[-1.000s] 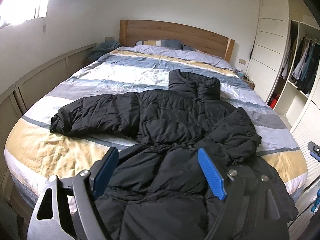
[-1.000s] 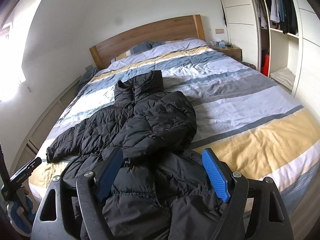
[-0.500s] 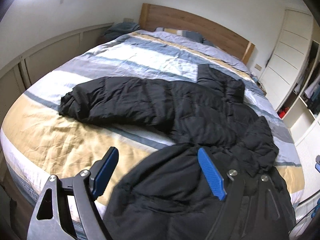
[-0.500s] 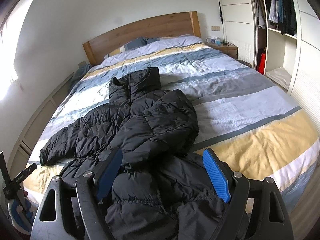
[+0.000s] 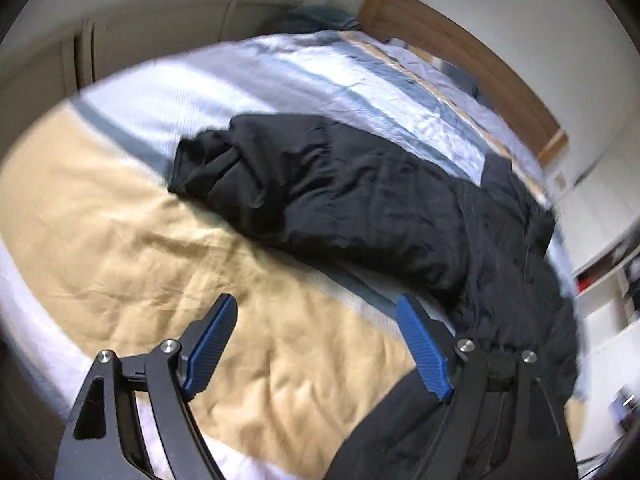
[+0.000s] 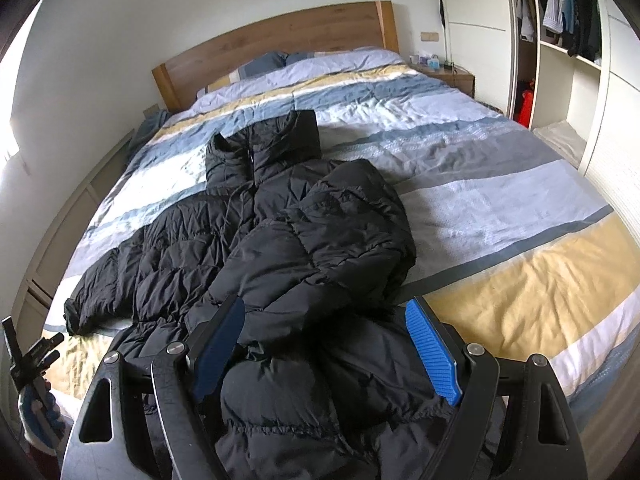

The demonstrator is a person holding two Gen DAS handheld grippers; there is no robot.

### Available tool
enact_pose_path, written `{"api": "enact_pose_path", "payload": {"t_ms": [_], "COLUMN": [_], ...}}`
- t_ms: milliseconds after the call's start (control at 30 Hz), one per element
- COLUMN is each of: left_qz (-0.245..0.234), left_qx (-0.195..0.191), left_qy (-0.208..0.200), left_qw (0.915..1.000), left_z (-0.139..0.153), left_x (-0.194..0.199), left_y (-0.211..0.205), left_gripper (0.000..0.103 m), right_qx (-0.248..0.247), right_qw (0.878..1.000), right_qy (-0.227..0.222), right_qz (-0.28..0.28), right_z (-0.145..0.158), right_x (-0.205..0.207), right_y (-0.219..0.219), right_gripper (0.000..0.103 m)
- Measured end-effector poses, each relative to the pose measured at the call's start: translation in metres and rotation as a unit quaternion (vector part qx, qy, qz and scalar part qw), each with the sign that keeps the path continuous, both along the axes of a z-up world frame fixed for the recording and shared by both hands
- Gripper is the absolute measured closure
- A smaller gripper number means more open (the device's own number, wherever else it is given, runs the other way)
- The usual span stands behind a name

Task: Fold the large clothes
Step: 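Reach the left tool to the jacket's other side edge and grasp it, then lift the grasped side with the left tool and fold it over the center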

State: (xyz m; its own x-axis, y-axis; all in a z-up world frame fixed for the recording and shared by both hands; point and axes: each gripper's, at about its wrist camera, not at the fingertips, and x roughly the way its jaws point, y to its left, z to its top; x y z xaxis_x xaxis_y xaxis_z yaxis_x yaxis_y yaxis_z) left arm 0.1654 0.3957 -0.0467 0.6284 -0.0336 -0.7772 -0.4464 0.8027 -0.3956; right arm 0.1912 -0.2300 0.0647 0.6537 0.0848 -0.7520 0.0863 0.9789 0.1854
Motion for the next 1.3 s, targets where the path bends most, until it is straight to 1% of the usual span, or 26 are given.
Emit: {"api": "enact_pose_path", "payload": {"t_ms": [33,133,233,267,333,367,400,433,533,633,667,700,733,800,833,867,900,967,1000,1133,1167,1233,1300], "left_qz": [0.007,0.015,0.019,0.03,0.04,0.049,0.057,0.066,0.11,0.161,0.17,0.177,0.182,0.188,0.188,0.187,0.185,0.178,0.173,0.152,0.143,0.126,0.111], "left_qx": [-0.018,-0.053,-0.108,-0.132,-0.163,-0.183,-0.197,-0.214,-0.27,-0.332,-0.341,-0.347,-0.35,-0.36,-0.363,-0.361,-0.357,-0.348,-0.341,-0.318,-0.306,-0.291,-0.28], "left_qy": [-0.001,-0.002,-0.009,-0.007,-0.009,-0.01,-0.01,-0.014,-0.038,-0.081,-0.089,-0.093,-0.095,-0.098,-0.1,-0.101,-0.103,-0.106,-0.107,-0.114,-0.117,-0.123,-0.13], "left_qw": [0.9998,0.9985,0.9939,0.9907,0.9858,0.9818,0.9786,0.9746,0.9559,0.9261,0.92,0.9163,0.914,0.9084,0.907,0.9081,0.9098,0.9142,0.9177,0.9289,0.934,0.9404,0.9446], "left_z": [-0.007,-0.021,-0.037,-0.045,-0.056,-0.063,-0.068,-0.072,-0.085,-0.097,-0.1,-0.101,-0.103,-0.106,-0.107,-0.105,-0.102,-0.094,-0.088,-0.066,-0.054,-0.037,-0.02], "left_x": [0.005,0.02,0.042,0.049,0.058,0.064,0.067,0.071,0.075,0.073,0.073,0.074,0.074,0.076,0.076,0.077,0.078,0.08,0.082,0.084,0.087,0.088,0.09], "left_y": [0.01,0.03,0.048,0.056,0.063,0.069,0.073,0.077,0.094,0.112,0.116,0.118,0.12,0.123,0.124,0.123,0.122,0.12,0.117,0.115,0.111,0.104,0.097], "left_gripper": [0.022,0.022,0.022,0.022,0.022,0.022,0.025,0.025,0.025,0.027,0.031,0.04,0.046,0.072,0.075,0.08,0.085,0.089,0.09,0.092,0.093,0.093,0.093], "right_qx": [-0.001,-0.001,-0.002,-0.002,-0.003,-0.003,-0.004,-0.005,-0.006,-0.004,-0.004,-0.004,-0.004,-0.002,0.0,0.003,0.005,0.008,0.008,0.013,0.015,0.018,0.024], "right_qw": [1.0,1.0,1.0,1.0,1.0,1.0,1.0,0.999,0.999,0.999,0.999,0.999,0.999,0.998,0.998,0.998,0.998,0.998,0.998,0.999,0.999,0.999,0.999], "right_qy": [0.004,0.014,0.019,0.02,0.021,0.022,0.022,0.023,0.023,0.025,0.026,0.026,0.026,0.025,0.024,0.023,0.022,0.021,0.021,0.015,0.012,0.007,0.002], "right_qz": [0.0,-0.002,-0.007,-0.009,-0.014,-0.017,-0.02,-0.023,-0.033,-0.042,-0.044,-0.045,-0.047,-0.051,-0.053,-0.055,-0.057,-0.057,-0.056,-0.049,-0.047,-0.045,-0.045], "right_z": [-0.003,-0.011,-0.016,-0.017,-0.018,-0.018,-0.018,-0.019,-0.019,-0.021,-0.022,-0.022,-0.022,-0.022,-0.021,-0.021,-0.021,-0.021,-0.021,-0.016,-0.015,-0.012,-0.011], "right_x": [0.003,0.011,0.017,0.019,0.021,0.022,0.022,0.023,0.023,0.02,0.019,0.019,0.018,0.017,0.015,0.014,0.013,0.011,0.011,0.006,0.004,0.0,-0.004], "right_y": [0.001,0.001,-0.003,-0.004,-0.008,-0.011,-0.013,-0.016,-0.025,-0.033,-0.035,-0.037,-0.039,-0.043,-0.045,-0.047,-0.049,-0.051,-0.051,-0.05,-0.051,-0.052,-0.055], "right_gripper": [0.021,0.021,0.021,0.021,0.021,0.021,0.021,0.021,0.021,0.021,0.021,0.021,0.021,0.021,0.021,0.021,0.021,0.021,0.021,0.021,0.021,0.021,0.021]}}
